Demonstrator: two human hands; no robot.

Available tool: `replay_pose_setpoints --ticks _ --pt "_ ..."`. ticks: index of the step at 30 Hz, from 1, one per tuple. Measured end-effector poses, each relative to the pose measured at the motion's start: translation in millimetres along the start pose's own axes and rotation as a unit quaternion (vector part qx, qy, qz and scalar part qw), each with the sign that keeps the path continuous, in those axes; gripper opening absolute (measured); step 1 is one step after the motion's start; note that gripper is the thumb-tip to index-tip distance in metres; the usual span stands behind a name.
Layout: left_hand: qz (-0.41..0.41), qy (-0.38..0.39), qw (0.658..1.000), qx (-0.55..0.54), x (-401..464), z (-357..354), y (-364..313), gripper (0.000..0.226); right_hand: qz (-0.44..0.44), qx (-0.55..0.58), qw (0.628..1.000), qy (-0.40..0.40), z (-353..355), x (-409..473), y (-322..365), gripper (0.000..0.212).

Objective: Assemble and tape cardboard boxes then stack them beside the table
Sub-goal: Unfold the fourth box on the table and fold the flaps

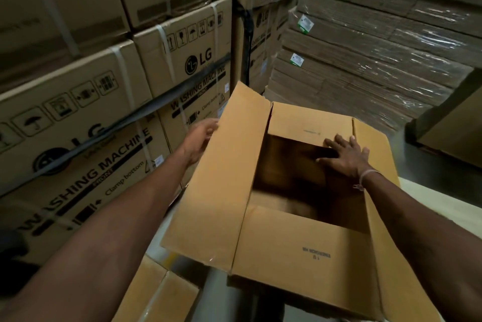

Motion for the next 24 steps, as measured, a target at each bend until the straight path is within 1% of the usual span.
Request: replay_pose_setpoints --ticks 2,3,4,6,7,8,9,10,11,13,14,15,16,17,19,21,22,23,24 --pt "-0.005 0.043 0.997 -0.064 -3.6 -14.0 -7.1 0.03 -0.008 0.014 1.0 0.0 -1.0 -1.3 1.5 0.08" --pt "-0.02 0.059 0.995 -0.075 -5.5 -24.3 -11.1 0.034 -0.01 0.025 1.0 0.0 -0.2 -2.1 2.2 0.079" --pt "-0.045 0.07 0.995 -0.063 -9.0 -36.4 -16.3 0.038 -0.013 0.036 0.999 -0.001 0.5 -2.7 2.5 0.077" --pt "-0.116 0.082 0.989 0.036 -19.9 -66.8 -27.2 0.037 -0.017 0.047 0.999 0.003 3.7 -5.5 3.2 0.075" --pt "-0.144 0.094 0.98 0.101 -24.2 -84.0 -30.2 0.035 -0.016 0.051 0.999 0.004 5.1 -7.7 3.2 0.074" --pt "-0.173 0.111 0.966 0.159 -27.6 -101.5 -30.7 0.036 -0.014 0.057 0.998 0.002 5.9 -10.5 3.1 0.073" --pt "-0.2 0.122 0.945 0.229 -29.3 -118.0 -27.3 0.039 -0.013 0.071 0.997 -0.004 6.7 -14.4 2.7 0.072" --pt "-0.225 0.131 0.914 0.311 -30.0 -134.1 -20.5 0.044 -0.016 0.092 0.996 -0.014 8.1 -19.3 1.9 0.072" --pt "-0.23 0.137 0.871 0.412 -29.5 -148.1 -9.7 0.051 -0.019 0.121 0.992 -0.028 9.8 -24.8 0.2 0.071" --pt "-0.198 0.135 0.766 0.597 -31.1 -169.4 17.0 0.065 -0.029 0.175 0.982 -0.062 13.0 -37.5 -6.8 0.072" --pt "-0.189 0.126 0.717 0.659 -32.3 -176.8 29.7 0.069 -0.041 0.187 0.978 -0.08 14.0 -44.8 -12.6 0.073" --pt "-0.192 0.112 0.682 0.697 -34.9 -182.0 39.0 0.071 -0.062 0.185 0.976 -0.097 13.7 -51.9 -21.8 0.074" --pt "-0.202 0.097 0.661 0.717 -37.7 -185.1 44.4 0.071 -0.091 0.177 0.974 -0.108 12.5 -58.9 -32.9 0.074" --pt "-0.211 0.085 0.654 0.721 -39.6 -186.5 46.6 0.072 -0.129 0.171 0.97 -0.113 10.4 -65.0 -47.2 0.076" --pt "-0.221 0.07 0.658 0.717 -40.3 -186.8 47.0 0.072 -0.212 0.186 0.953 -0.109 5.5 -76.5 -77.8 0.083" --pt "-0.223 0.062 0.654 0.72 -39.1 -186.2 47.2 0.073 -0.266 0.26 0.923 -0.1 6.5 -85.8 -96.4 0.094" --pt "-0.222 0.061 0.652 0.723 -38.9 -185.7 47.9 0.074 -0.268 0.298 0.911 -0.102 12.2 -88.4 -98.1 0.097" --pt "-0.222 0.062 0.651 0.724 -39.0 -185.9 48.5 0.074 -0.257 0.316 0.907 -0.108 21.2 -92.1 -95.4 0.095" --pt "-0.222 0.064 0.651 0.723 -39.0 -186.4 48.8 0.074 -0.244 0.309 0.912 -0.117 33.4 -95.5 -90.9 0.086"
Point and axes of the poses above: each hand's wrist, its own x-axis towards the middle knuckle, its own z-axis out of the back of the hand, y = z × x, the point moved 3 cm from there along x, towards the middle knuckle, and after that the axes turned 12 degrees about x, right-handed, at the moved point
